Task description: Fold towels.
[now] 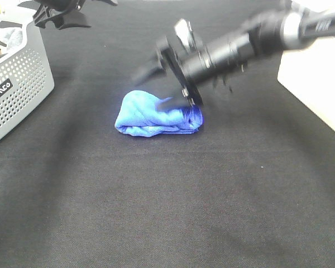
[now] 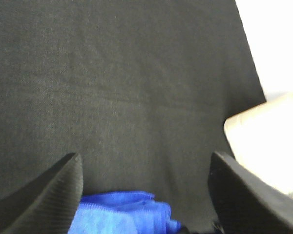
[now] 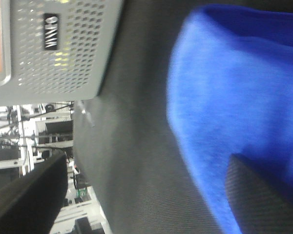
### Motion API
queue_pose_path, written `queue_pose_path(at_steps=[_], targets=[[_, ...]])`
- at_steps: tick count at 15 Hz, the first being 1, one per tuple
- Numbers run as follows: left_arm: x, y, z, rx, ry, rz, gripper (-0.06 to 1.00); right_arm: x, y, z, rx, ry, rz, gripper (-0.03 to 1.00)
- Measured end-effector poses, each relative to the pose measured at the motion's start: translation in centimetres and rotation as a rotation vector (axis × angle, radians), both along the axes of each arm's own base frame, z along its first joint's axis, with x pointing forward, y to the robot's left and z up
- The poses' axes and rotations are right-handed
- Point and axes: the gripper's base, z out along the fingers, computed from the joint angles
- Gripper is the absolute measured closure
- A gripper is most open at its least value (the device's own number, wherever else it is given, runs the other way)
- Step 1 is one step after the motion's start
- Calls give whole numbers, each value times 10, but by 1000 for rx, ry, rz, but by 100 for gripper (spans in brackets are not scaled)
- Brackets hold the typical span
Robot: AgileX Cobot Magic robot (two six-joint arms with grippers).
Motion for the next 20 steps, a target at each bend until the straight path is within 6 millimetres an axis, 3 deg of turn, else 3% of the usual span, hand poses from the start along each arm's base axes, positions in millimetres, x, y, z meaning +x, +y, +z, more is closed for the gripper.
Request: queue_pose_path(at_steps=[1,6,10,12,14,15,17,20], targets=[[-1,0,-1,15,4,-11,25,2,-4,-3,-3,6,-9,15],[-2,1,-3,53,9,-33,25,20,-61,-11,-110,10,-114,16],[-12,6,11,200,-26,-110,25,14,-78,-4,-153,28,-39,16],[-30,12,32,317,-32,-183,25,6,-83,25,-217,7,28,16],[-50,18,53,399,-14,-244,25,-3,-88,66,-287,-37,40,16],[-67,23,72,429,-14,-256,25,-10,-94,97,-349,-89,21,16],[-86,28,84,458,-21,-251,25,-19,-100,128,-415,-140,-9,16],[-140,44,90,524,5,-243,25,-56,-114,200,-516,-283,-72,16]])
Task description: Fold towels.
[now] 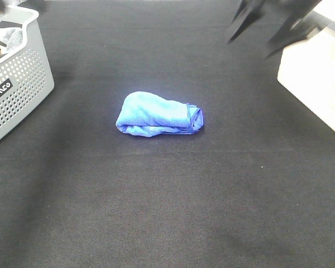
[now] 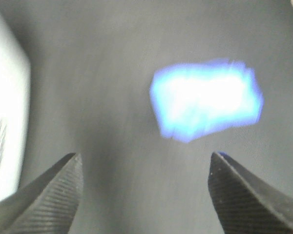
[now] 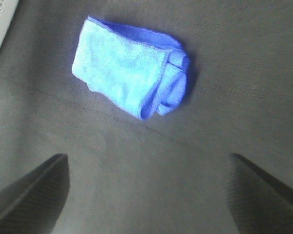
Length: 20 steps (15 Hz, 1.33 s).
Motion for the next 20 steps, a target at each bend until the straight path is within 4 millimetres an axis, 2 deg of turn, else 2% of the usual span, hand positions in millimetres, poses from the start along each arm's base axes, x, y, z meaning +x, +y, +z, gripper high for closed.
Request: queue_pose_path(at_steps=[2,3,4,5,6,9,12,15,16,18,20], targets=[[-48,13,-3,29,15,26,25,-38,-7,31,-27,-65,0,16],[-85,21,-6,34,7,35,25,-59,-11,40,-43,-79,0,16],[-98,24,-7,32,3,37,25,-81,-15,47,-59,-97,0,16],[-133,31,-11,32,-16,35,25,-107,-20,55,-73,-123,-1,16],[-145,33,-13,30,-25,35,25,-132,-24,59,-87,-143,-2,16],[-209,45,-28,30,-46,22,25,-208,-35,54,-109,-190,-5,16],[-262,55,-45,39,-120,-12,25,-275,-46,34,-134,-253,-10,16],[-292,61,-63,57,-231,-49,25,-335,-59,8,-196,-387,-33,17],[-301,63,-77,77,-272,-73,25,-360,-68,-6,-240,-511,-67,17],[-301,63,-81,78,-296,-74,25,-374,-73,-18,-263,-612,-96,17],[-300,63,-80,79,-305,-75,25,-376,-73,-26,-263,-621,-99,17]])
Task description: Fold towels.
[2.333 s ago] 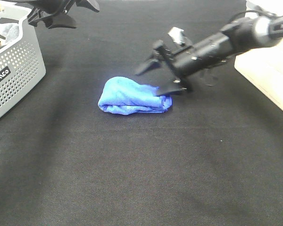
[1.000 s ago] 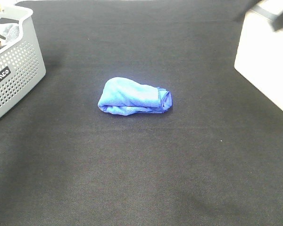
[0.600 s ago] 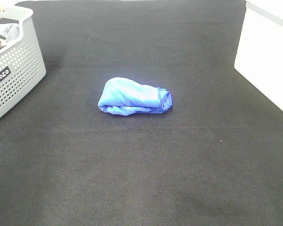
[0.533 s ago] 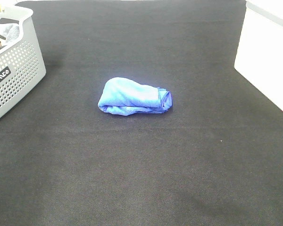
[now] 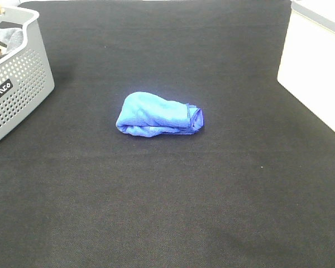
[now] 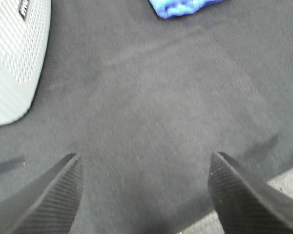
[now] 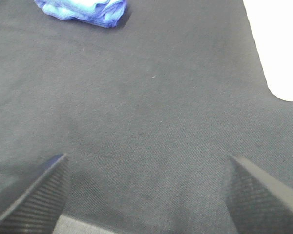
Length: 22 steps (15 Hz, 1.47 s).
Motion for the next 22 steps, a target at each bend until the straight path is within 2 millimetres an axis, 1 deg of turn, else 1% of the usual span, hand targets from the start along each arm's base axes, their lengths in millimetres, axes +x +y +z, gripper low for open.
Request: queue_pose_path(at_steps=[2,3,11,12,14,16,17,19,22], targets=[[0,0,0,7,-6,-6,25,2,0,-15,-1,16,-3,17],[0,0,0,8,-6,-7,25,3,0,-16,0,17,-3,17],[0,0,0,8,-15,7,25,4,0,-16,3,5,-5,17],[-2,1,1,6,-29,37,25,4,0,-16,3,4,-5,17],[-9,4,1,1,-85,148,25,3,0,-16,9,-7,-58,17],[-19,4,2,-1,-153,221,25,-2,-1,-15,13,-44,-113,17],[-23,4,2,-2,-178,233,25,-8,-1,-15,16,-79,-118,17],[-25,4,1,-3,-191,236,25,-19,-1,-15,20,-150,-117,17],[-25,4,1,-3,-190,236,25,-22,-1,-15,24,-170,-116,17]])
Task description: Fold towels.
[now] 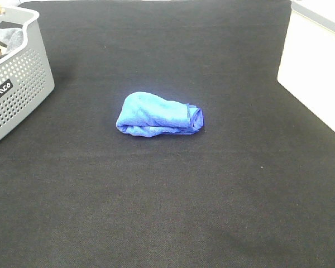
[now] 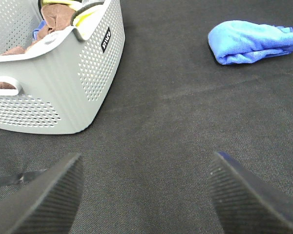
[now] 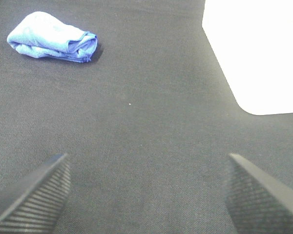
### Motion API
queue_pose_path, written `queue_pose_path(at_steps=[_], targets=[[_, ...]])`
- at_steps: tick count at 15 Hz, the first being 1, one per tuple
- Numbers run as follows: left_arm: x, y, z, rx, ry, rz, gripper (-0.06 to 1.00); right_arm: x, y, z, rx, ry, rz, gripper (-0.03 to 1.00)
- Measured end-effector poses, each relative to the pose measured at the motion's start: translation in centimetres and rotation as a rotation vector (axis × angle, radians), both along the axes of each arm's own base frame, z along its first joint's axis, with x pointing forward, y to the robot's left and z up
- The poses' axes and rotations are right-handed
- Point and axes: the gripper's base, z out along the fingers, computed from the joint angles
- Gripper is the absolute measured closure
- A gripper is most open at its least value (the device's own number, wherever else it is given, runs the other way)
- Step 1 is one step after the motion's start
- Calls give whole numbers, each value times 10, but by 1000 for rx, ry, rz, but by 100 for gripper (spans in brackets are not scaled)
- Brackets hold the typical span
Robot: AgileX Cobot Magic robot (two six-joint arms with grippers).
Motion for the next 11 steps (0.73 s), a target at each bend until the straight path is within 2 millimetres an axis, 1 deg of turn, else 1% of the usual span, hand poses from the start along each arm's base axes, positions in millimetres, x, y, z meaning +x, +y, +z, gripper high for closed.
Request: queue_pose_path(at_steps=[11], targets=[[0,0,0,0,1,0,25,0,0,0,3,0,2,17]])
